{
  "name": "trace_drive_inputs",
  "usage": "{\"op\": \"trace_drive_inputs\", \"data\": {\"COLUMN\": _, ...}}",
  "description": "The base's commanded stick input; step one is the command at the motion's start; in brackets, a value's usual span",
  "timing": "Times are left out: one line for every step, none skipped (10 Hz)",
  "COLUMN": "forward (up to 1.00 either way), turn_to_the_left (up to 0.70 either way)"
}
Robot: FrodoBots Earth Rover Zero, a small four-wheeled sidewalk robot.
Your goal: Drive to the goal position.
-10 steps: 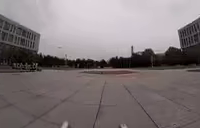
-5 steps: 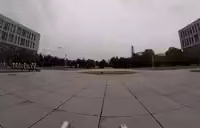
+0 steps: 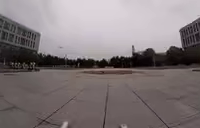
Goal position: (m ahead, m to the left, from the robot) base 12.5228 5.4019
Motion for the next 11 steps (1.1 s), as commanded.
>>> {"op": "trace_drive_inputs", "data": {"forward": 0.70, "turn_to_the_left": -0.02}}
{"op": "trace_drive_inputs", "data": {"forward": 0.70, "turn_to_the_left": -0.02}}
{"op": "trace_drive_inputs", "data": {"forward": 0.70, "turn_to_the_left": 0.00}}
{"op": "trace_drive_inputs", "data": {"forward": 0.70, "turn_to_the_left": -0.01}}
{"op": "trace_drive_inputs", "data": {"forward": 0.70, "turn_to_the_left": -0.02}}
{"op": "trace_drive_inputs", "data": {"forward": 0.70, "turn_to_the_left": 0.00}}
{"op": "trace_drive_inputs", "data": {"forward": 0.70, "turn_to_the_left": 0.00}}
{"op": "trace_drive_inputs", "data": {"forward": 0.70, "turn_to_the_left": 0.00}}
{"op": "trace_drive_inputs", "data": {"forward": 0.70, "turn_to_the_left": 0.00}}
{"op": "trace_drive_inputs", "data": {"forward": 0.70, "turn_to_the_left": 0.00}}
{"op": "trace_drive_inputs", "data": {"forward": 0.70, "turn_to_the_left": 0.00}}
